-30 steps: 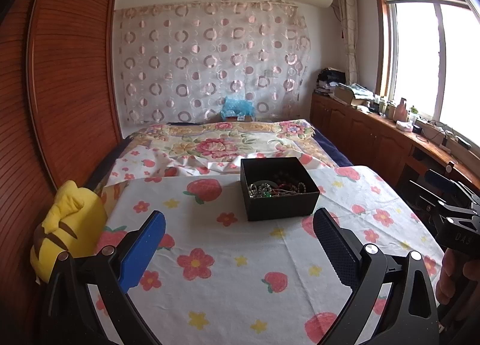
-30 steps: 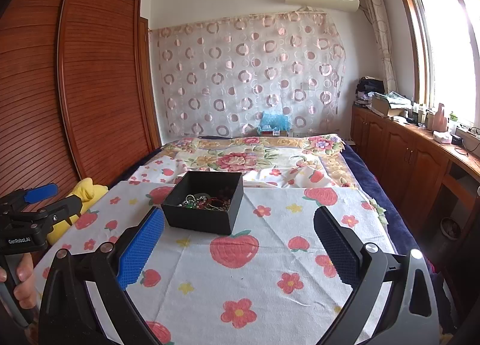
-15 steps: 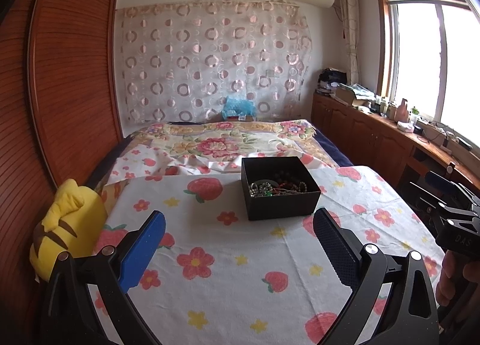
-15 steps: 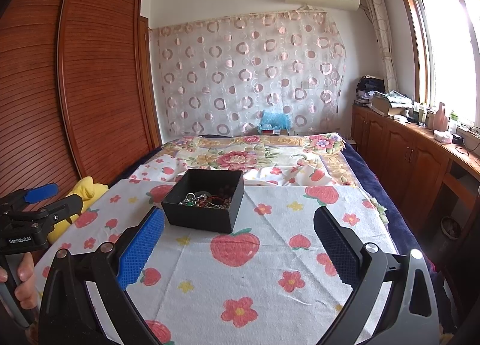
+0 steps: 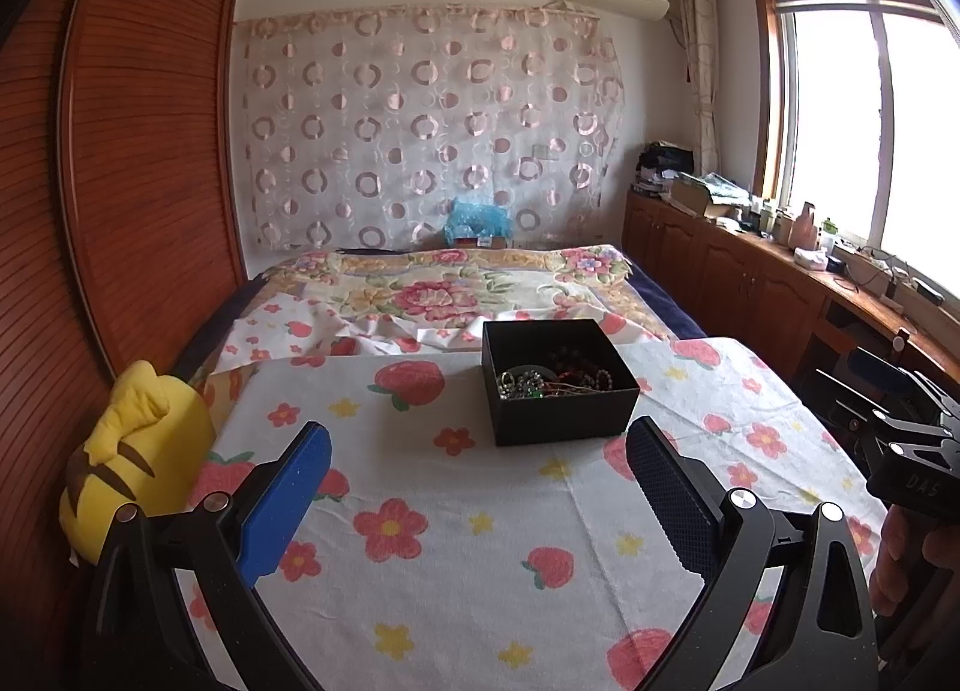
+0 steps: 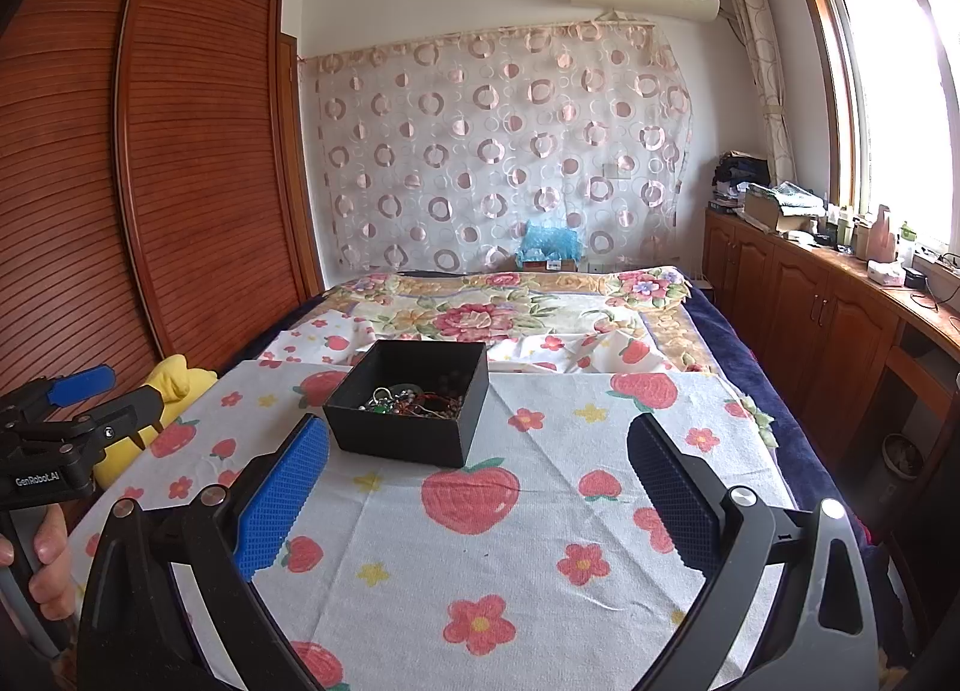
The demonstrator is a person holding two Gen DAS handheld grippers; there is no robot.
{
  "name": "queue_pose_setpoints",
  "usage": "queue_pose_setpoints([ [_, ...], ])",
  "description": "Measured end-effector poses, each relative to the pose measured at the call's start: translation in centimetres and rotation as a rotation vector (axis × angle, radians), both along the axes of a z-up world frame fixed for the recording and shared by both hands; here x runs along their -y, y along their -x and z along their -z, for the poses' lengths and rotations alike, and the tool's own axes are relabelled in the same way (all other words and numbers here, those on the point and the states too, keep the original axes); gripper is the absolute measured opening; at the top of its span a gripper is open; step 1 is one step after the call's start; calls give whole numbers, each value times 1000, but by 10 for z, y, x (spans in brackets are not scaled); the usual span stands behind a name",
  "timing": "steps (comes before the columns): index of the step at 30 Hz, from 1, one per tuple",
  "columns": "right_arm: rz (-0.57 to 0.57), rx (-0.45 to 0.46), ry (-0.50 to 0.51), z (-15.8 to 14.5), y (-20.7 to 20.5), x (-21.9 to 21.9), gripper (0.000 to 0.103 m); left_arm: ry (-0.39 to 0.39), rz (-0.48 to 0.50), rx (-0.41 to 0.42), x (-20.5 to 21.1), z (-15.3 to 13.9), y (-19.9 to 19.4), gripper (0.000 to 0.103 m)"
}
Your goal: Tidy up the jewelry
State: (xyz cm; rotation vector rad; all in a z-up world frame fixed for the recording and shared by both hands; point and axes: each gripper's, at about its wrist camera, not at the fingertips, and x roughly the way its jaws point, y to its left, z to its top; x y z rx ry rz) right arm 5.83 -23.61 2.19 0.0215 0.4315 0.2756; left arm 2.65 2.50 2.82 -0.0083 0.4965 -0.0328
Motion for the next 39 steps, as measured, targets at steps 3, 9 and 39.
queue_pose_setpoints([
  [3,0,1,0,0,0,0,100,0,0,-1,0,1,0,95],
  [9,0,0,0,1,0,0,100,0,0,1,0,1,0,95],
  [39,0,-1,-2,2,-1,-1,100,1,0,3,0,4,1,95],
])
